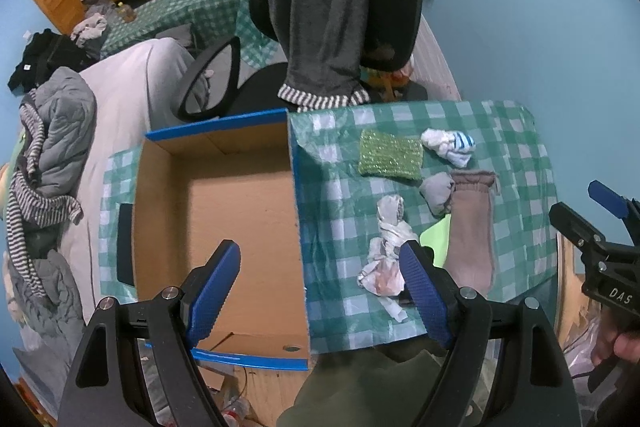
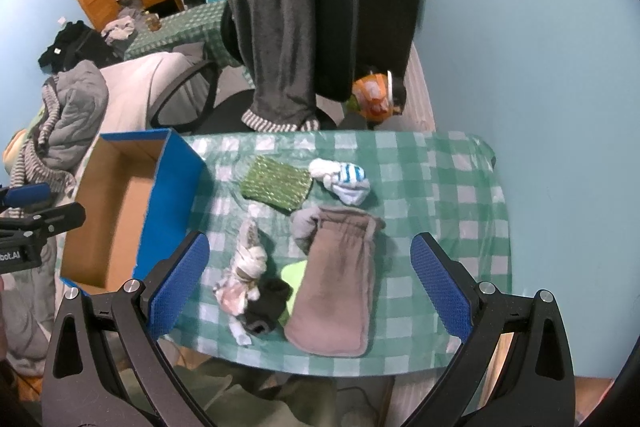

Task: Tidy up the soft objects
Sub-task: 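Grasp the white plastic bundle with left tool while right tool grasps the grey-brown mitten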

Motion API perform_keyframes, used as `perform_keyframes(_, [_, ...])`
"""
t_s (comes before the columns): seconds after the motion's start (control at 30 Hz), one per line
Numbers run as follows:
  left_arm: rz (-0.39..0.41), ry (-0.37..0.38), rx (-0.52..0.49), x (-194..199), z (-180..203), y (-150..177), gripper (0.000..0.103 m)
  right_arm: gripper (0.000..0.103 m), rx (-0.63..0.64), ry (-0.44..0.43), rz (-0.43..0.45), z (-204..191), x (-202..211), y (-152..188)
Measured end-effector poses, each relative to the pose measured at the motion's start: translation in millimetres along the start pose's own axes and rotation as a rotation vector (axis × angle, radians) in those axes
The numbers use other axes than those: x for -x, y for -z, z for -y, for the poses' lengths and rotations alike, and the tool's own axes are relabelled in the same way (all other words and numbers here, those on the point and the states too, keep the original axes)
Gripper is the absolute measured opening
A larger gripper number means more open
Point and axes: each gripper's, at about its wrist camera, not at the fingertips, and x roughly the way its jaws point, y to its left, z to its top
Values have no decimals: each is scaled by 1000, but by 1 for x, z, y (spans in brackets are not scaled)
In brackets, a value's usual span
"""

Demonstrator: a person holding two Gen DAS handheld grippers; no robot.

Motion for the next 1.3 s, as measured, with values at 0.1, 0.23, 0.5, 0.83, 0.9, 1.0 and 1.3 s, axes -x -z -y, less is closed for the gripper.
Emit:
perform_keyframes(0.1, [-25, 1, -13, -12, 7, -1, 83, 100, -8, 8, -22, 10, -7, 4])
perform_keyframes(0.23, [-60, 4, -29, -29, 16, -1, 83, 100, -25, 0, -59, 26, -21, 13])
perform_keyframes(0.5, [-108, 26, -49, -57, 35, -3, 83, 100, -60, -38, -110, 46, -54, 23])
perform_keyframes(0.83, [-178, 74, -59, -101, 56, -4, 83, 100, -45, -57, -174, 59, -98, 35])
perform_keyframes(0.9, [-193, 84, -65, -109, 60, -4, 83, 100, -41, -60, -183, 60, -104, 36])
perform_keyframes(1.0, [-214, 93, -67, -122, 62, -3, 83, 100, -38, -62, -201, 63, -116, 39])
perform_keyframes(1.3, [-264, 89, -92, -156, 76, 0, 83, 100, -12, -62, -243, 64, -145, 45])
